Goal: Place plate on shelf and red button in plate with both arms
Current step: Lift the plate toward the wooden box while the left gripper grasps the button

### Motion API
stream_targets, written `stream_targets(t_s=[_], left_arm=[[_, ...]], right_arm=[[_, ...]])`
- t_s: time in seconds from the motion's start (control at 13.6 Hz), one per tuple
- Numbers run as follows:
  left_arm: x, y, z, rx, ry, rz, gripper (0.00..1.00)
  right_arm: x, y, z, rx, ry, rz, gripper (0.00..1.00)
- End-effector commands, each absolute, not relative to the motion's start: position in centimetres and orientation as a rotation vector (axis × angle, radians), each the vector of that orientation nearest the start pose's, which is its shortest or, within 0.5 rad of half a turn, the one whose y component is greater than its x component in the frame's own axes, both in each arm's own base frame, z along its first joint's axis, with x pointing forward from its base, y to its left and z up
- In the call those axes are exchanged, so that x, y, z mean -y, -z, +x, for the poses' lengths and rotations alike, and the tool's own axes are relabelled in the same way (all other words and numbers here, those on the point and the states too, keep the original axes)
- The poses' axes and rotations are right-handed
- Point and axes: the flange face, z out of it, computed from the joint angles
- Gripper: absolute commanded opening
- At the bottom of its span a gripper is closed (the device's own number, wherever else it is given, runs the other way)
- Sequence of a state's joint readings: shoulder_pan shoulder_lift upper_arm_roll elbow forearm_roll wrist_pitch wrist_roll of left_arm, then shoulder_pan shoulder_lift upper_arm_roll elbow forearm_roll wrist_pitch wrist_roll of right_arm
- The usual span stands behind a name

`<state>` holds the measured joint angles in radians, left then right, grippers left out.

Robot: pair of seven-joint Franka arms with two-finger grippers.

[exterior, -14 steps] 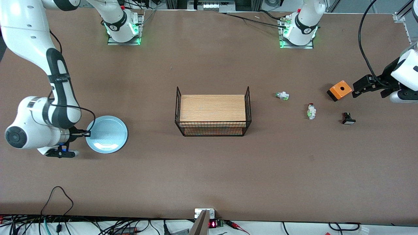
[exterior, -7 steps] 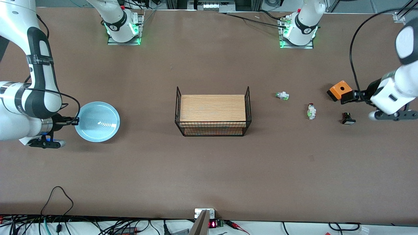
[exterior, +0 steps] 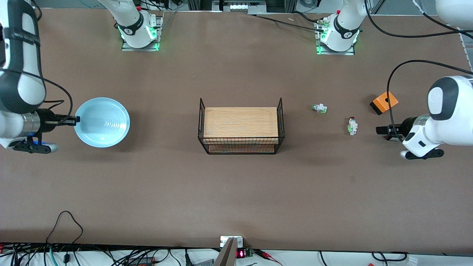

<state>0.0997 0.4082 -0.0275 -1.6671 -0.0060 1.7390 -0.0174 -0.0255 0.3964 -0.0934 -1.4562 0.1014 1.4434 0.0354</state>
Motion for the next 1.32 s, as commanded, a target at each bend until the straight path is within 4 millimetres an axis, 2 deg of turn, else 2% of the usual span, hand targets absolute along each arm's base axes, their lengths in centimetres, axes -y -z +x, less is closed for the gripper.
stream_targets(t_s=[0.0, 0.07, 0.22, 0.37, 0.51, 0.66, 0.88, 1.25], left_arm=[[-2.9, -32.1, 61.4, 0.123, -0.491, -3.132, 1.0], [-2.9, -29.3, 59.8, 0.119, -0.443, -3.138, 1.0], [-2.4, -26.9, 57.6, 0.12, -0.373, -3.144, 1.0], [-1.5, -25.2, 56.8, 0.1, -0.38, -3.147, 1.0], [-1.2, -22.8, 55.2, 0.094, -0.38, -3.147, 1.0], [-0.7, -20.9, 54.5, 0.062, -0.419, -3.147, 1.0], [-0.7, -19.5, 53.2, 0.055, -0.446, -3.145, 1.0], [-1.2, -16.5, 53.3, 0.07, -0.429, -3.151, 1.0]], right_arm=[[2.9, -49.6, 61.9, -0.395, -0.629, -2.934, 0.0], [-0.6, -51.3, 61.7, -0.473, -0.659, -2.923, 0.0], [-5.8, -52.0, 61.3, -0.565, -0.676, -2.942, 0.0], [-12.0, -52.2, 60.4, -0.644, -0.689, -2.98, 0.0], [-16.8, -52.5, 59.3, -0.671, -0.672, -3.011, 0.0], [-20.2, -52.5, 58.4, -0.709, -0.661, -3.031, 0.0], [-24.4, -52.7, 57.2, -0.786, -0.638, -3.018, 0.0], [-32.5, -53.0, 54.2, -0.877, -0.542, -3.02, 0.0]])
